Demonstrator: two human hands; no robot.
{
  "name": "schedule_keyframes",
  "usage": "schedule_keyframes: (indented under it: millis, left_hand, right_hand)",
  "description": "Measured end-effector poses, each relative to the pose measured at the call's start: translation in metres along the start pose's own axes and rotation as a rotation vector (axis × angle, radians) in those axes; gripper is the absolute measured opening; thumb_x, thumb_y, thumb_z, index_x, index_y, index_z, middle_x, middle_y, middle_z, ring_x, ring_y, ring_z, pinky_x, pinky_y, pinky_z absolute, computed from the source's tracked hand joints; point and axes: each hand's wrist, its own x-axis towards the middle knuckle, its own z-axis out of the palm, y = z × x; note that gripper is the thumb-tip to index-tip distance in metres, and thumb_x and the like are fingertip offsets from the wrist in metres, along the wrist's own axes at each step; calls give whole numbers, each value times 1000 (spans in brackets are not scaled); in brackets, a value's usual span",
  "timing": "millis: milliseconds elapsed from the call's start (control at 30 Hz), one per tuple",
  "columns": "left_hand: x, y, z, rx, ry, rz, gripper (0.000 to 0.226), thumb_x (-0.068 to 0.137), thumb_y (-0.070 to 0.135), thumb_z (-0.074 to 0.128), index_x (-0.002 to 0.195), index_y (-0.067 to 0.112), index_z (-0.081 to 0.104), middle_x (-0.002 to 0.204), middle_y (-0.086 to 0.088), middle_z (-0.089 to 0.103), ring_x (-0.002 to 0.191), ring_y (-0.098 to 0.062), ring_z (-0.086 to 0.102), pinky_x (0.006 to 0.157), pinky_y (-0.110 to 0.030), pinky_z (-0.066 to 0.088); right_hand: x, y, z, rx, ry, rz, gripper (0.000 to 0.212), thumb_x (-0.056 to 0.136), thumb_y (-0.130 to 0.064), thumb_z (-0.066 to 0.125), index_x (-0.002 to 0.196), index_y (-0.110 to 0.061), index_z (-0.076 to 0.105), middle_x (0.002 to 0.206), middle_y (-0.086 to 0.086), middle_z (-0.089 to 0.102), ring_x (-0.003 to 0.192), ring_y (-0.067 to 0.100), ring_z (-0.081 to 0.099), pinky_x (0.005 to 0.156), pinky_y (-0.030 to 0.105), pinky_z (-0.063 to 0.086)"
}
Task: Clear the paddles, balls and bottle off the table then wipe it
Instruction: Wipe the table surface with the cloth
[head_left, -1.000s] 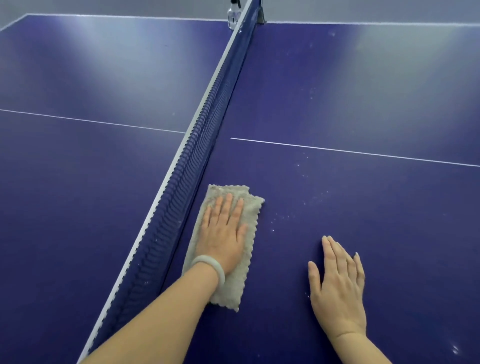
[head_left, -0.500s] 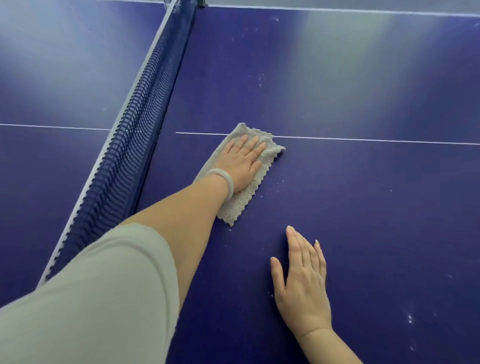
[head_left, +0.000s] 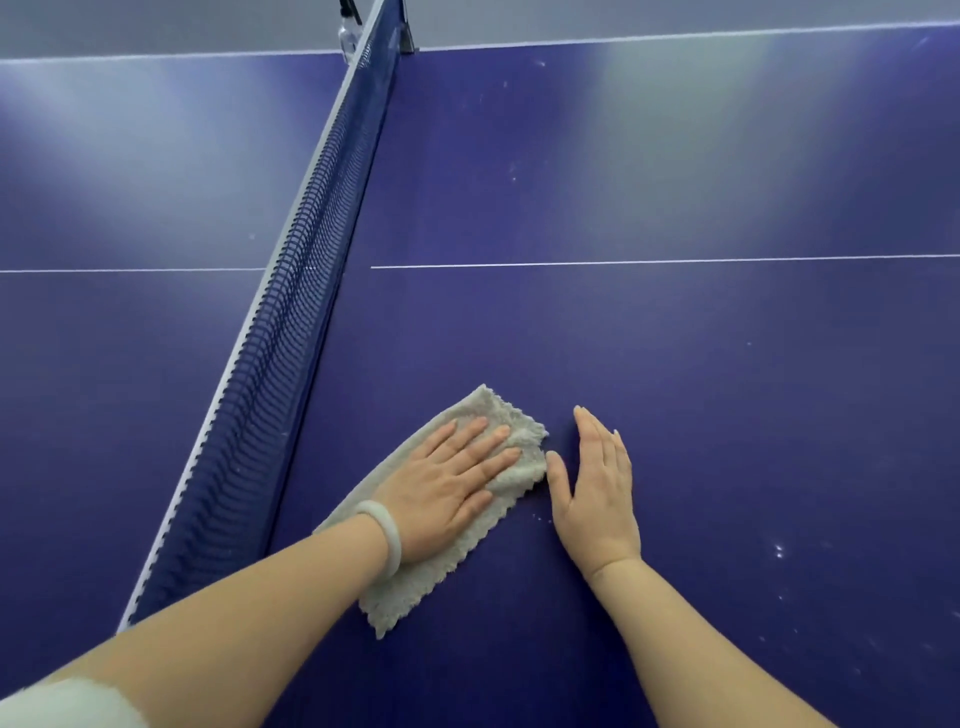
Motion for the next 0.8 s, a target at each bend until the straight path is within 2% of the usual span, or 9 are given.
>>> schedule_keyframes:
  millis: [67,167,233,333,433,533,633,700,800]
  left_hand:
    - [-24,4,3,0,26,-143,55,101,47,0,153,36,-14,160,14,-21,147,-9,-23,119,-34,-16]
    - [-36,0,5,4,55,-394,55,99,46,-4,151,34,-19,159,14,-24,145,-9,-26,120,-34,-15]
    - [-30,0,6,-27,81,-569,54,99,45,-4,149,35,-22,160,13,-24,146,-10,-25,121,-35,-12]
    - [-6,5,8,-83,113,-759,53,99,44,-3,147,33,-23,161,10,-20,148,-13,-19,122,-38,-8]
    - [19,22,9,-55,102,-595,54,100,45,-3,149,31,-20,162,7,-18,149,-16,-19,122,-40,-8]
    - [20,49,11,13,51,-188,57,98,46,-5,153,34,-13,163,9,-14,148,-15,-21,121,-39,-12]
    - [-21,59,16,41,19,137,55,104,44,10,156,33,-4,164,8,-11,149,-15,-18,120,-38,-15]
    - [-57,50,21,33,31,149,55,106,42,17,156,32,-1,164,7,-7,150,-16,-14,121,-38,-11]
    - [-91,26,26,101,58,-134,56,104,43,9,156,30,-7,164,4,-7,150,-17,-14,122,-40,-3]
  right_hand:
    - [-5,3,-10,87,50,33,54,102,-27,45,152,-14,29,156,0,31,147,14,18,121,30,17]
    - [-36,22,-25,26,142,131,53,102,-31,38,150,-11,32,155,3,34,145,15,21,121,37,22]
    - [-62,35,-28,-80,133,158,58,100,-37,31,151,-8,31,157,5,31,148,18,18,122,42,19]
    - [-75,44,-22,-263,90,83,68,97,-46,20,151,-8,31,159,4,29,149,19,16,124,38,11]
    - [-69,45,-18,-294,91,105,70,96,-51,16,153,-12,27,160,1,26,149,16,13,124,35,7]
    - [-70,45,-20,-268,90,96,70,97,-51,17,153,-12,28,159,2,28,148,16,14,124,35,7]
    - [-71,43,-23,-297,75,83,71,96,-50,17,152,-9,30,159,4,29,148,20,18,124,37,9]
    - [-72,43,-24,-325,64,83,72,96,-50,15,153,-9,29,159,4,28,149,20,18,124,38,9]
    - [-72,42,-22,-338,52,97,72,96,-52,14,153,-10,27,160,4,27,149,19,17,124,38,10]
